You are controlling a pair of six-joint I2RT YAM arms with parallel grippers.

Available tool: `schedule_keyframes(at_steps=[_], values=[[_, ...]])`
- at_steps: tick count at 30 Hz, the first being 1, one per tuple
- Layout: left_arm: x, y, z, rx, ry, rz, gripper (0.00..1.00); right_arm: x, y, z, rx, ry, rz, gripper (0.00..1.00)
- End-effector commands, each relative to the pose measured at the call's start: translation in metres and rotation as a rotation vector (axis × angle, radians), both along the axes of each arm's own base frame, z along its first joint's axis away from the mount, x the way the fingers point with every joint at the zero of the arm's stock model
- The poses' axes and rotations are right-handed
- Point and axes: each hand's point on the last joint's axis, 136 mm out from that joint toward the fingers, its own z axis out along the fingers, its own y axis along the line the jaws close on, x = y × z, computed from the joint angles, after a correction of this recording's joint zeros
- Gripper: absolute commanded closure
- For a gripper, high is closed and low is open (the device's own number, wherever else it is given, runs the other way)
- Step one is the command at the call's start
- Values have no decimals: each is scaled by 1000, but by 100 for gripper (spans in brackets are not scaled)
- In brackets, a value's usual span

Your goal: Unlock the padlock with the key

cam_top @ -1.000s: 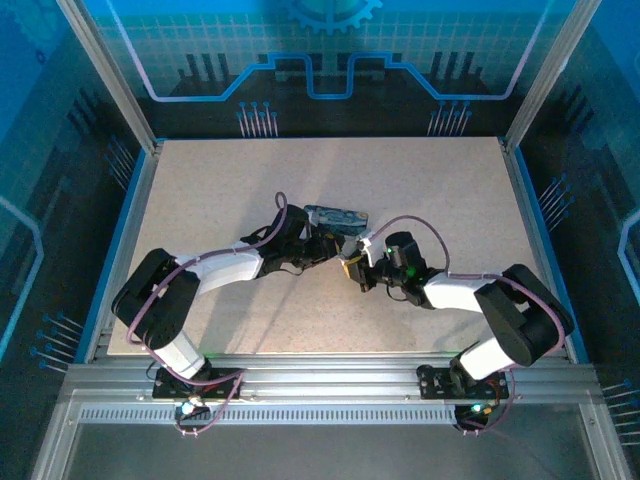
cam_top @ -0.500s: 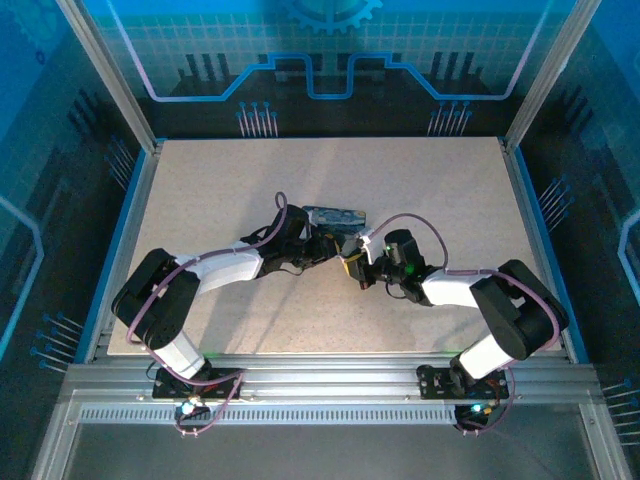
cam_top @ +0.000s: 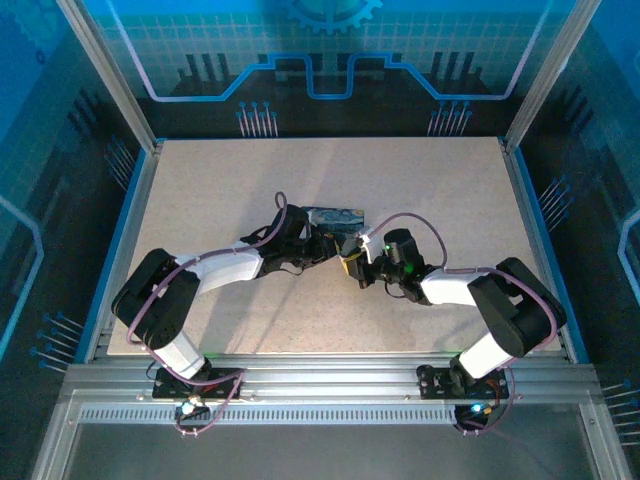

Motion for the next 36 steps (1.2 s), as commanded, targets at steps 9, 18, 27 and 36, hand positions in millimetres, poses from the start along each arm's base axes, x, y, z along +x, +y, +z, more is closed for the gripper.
schedule_keyframes(at_steps=[9, 18, 27, 36], values=[[6, -9, 30, -57, -64, -7, 93, 7, 3, 14, 45, -45, 5, 100], [10, -9, 29, -62, -64, 12, 93, -1, -1, 10, 46, -32, 6, 100], [10, -9, 28, -53, -61, 11, 93, 0, 0, 14, 57, -41, 5, 100], [9, -9, 26, -56, -53, 10, 93, 6, 2, 21, 77, -59, -8, 100]])
